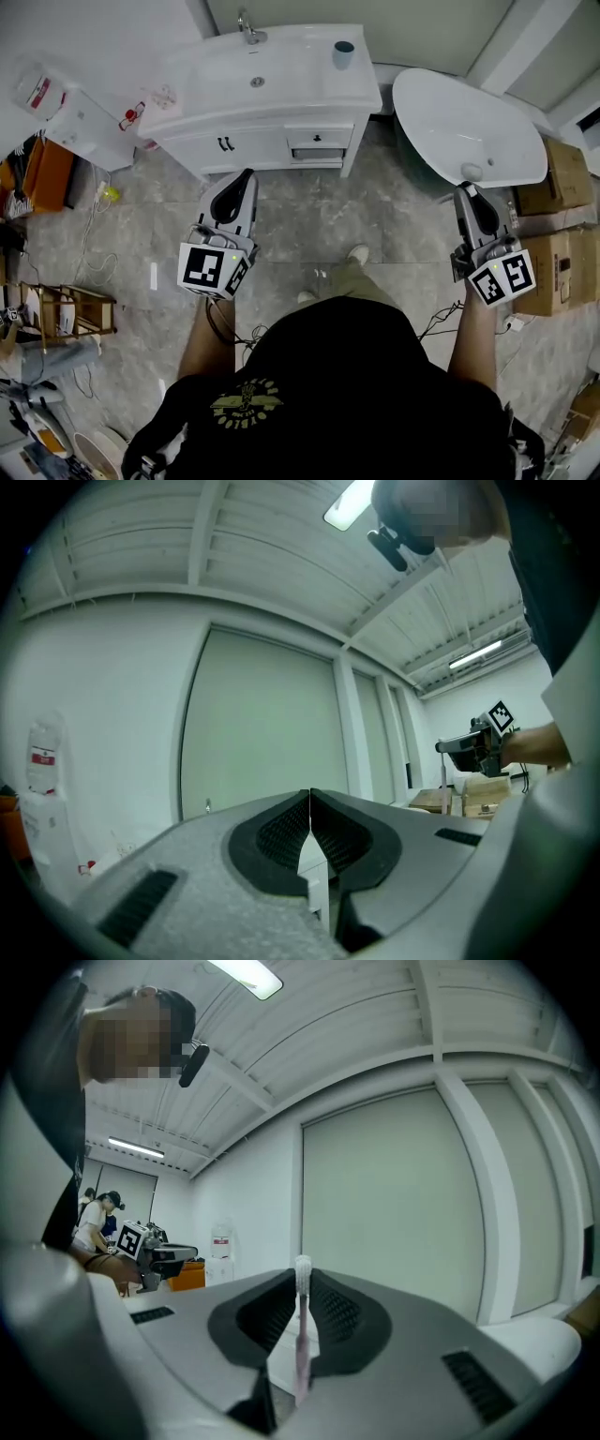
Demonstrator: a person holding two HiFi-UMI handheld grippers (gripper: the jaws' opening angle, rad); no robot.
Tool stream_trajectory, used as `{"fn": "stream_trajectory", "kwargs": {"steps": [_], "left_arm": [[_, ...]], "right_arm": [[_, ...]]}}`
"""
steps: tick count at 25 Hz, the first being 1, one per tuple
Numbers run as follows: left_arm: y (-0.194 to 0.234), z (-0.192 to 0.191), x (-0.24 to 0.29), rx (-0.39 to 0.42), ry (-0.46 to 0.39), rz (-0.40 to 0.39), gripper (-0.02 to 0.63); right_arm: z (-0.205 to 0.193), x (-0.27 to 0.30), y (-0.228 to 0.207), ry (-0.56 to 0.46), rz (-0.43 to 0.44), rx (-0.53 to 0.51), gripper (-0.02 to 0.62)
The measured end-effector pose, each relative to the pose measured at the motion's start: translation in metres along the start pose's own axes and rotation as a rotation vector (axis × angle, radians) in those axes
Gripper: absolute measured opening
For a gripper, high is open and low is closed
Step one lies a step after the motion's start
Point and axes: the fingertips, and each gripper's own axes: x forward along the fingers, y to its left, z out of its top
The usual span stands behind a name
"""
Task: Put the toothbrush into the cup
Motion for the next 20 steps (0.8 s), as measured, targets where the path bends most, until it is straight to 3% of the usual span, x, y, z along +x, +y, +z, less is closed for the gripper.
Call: {"fn": "stream_trajectory", "kwargs": {"steps": [3, 8, 20], "left_arm": [[0.016, -0.004, 0.024, -0.009, 0.009, 0.041, 0.011], [0.026, -0.003, 0.070, 0.035, 0.018, 0.014, 0.011], [0.059, 0.001, 0.208, 0.009, 0.034, 0.073, 0.011]], "right_arm": [[0.000, 0.018, -0.023, -0.013, -0.020, 0.005, 0.046], [-0.001, 0.053, -0.057, -0.044, -0.028, 0.011, 0.046], [-0.012, 0.154, -0.142, -0.006, 0.077, 0.074, 0.045]]}}
